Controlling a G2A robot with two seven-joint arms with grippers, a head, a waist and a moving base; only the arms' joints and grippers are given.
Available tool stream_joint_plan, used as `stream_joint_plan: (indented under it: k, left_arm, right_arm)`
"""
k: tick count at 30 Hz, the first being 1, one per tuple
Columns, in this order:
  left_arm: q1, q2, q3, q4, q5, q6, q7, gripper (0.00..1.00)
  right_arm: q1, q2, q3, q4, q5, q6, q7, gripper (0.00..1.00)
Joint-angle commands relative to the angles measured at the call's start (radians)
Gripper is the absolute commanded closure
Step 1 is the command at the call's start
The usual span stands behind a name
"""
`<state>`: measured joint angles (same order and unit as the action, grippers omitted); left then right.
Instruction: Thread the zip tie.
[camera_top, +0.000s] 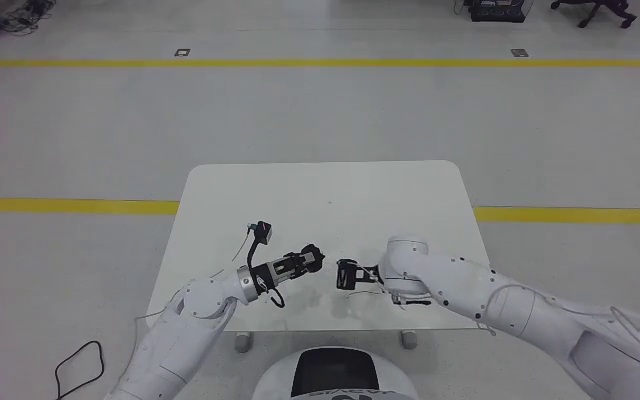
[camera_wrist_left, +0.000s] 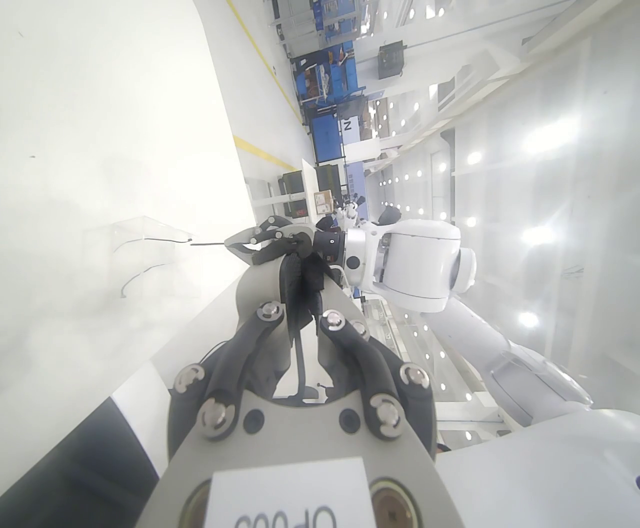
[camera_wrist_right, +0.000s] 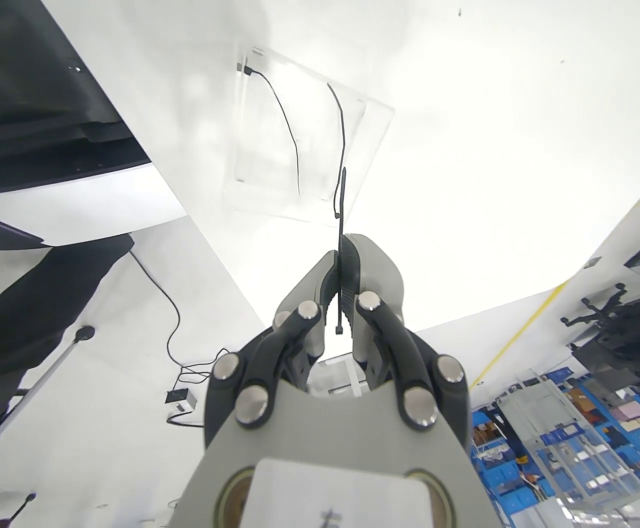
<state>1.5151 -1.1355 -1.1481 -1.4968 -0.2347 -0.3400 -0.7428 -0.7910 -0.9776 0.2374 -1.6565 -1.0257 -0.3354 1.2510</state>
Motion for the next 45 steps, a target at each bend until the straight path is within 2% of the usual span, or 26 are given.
stream_joint_plan:
  k: [1, 5, 15, 19, 25, 33, 35, 45]
  left_arm:
    - [0.0, 0.0, 0.0, 0.0, 0.0, 0.0, 0.0, 1.0]
    - [0.0, 0.0, 0.0, 0.0, 0.0, 0.0, 0.0, 1.0]
    - [0.0, 0.0, 0.0, 0.0, 0.0, 0.0, 0.0, 1.0]
    - [0.0, 0.0, 0.0, 0.0, 0.0, 0.0, 0.0, 1.0]
    - [0.0, 0.0, 0.0, 0.0, 0.0, 0.0, 0.0, 1.0]
    - [0.0, 0.0, 0.0, 0.0, 0.0, 0.0, 0.0, 1.0]
    - [0.0, 0.0, 0.0, 0.0, 0.0, 0.0, 0.0, 1.0]
    - [0.0, 0.0, 0.0, 0.0, 0.0, 0.0, 0.0, 1.0]
  right_arm:
    - [-0.017, 0.018, 0.018, -0.028, -0.021, 0.003, -0.003, 1.0]
    - [-0.053, 0.053, 0.055, -0.08, -0.07, 0.0, -0.036, 1.0]
    - [-0.057, 0.056, 0.058, -0.084, -0.074, 0.0, -0.041, 1.0]
    - [-0.076, 0.069, 0.094, -0.077, -0.046, -0.005, -0.15, 1.0]
    - [-0.095, 0.131, 0.128, -0.113, 0.037, -0.005, -0.277, 1.0]
    - [-0.065, 0.222, 0.103, -0.103, 0.23, -0.005, -0.457, 1.0]
    - [-0.057, 0.237, 0.098, -0.103, 0.282, -0.005, -0.509, 1.0]
    - [-0.057, 0.237, 0.098, -0.103, 0.282, -0.005, -0.509, 1.0]
